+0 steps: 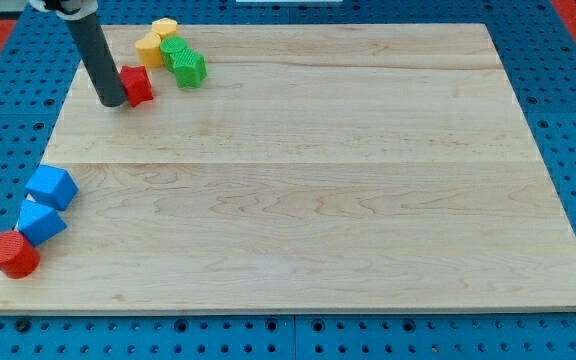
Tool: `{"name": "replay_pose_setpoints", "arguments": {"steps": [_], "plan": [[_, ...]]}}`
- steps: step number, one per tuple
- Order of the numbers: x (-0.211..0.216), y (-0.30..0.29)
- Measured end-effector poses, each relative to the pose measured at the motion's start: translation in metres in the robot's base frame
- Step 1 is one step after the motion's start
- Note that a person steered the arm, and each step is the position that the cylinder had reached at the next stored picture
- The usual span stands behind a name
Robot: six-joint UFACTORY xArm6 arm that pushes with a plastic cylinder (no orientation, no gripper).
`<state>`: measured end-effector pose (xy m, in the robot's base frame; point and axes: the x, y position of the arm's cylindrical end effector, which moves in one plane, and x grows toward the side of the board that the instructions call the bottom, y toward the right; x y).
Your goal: Slide the yellow hexagon towards the center right of the board
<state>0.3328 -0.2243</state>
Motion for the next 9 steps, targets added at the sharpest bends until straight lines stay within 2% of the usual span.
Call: {"name": "replay_pose_setpoints", "arguments": {"steps": [2,3,4,5,7,9], "plan": [[-0.023,0.001],[0.030,0.019],[0.103,0.058],[0.149,0.072],[0.205,0.072],[0.225,0.069]]}}
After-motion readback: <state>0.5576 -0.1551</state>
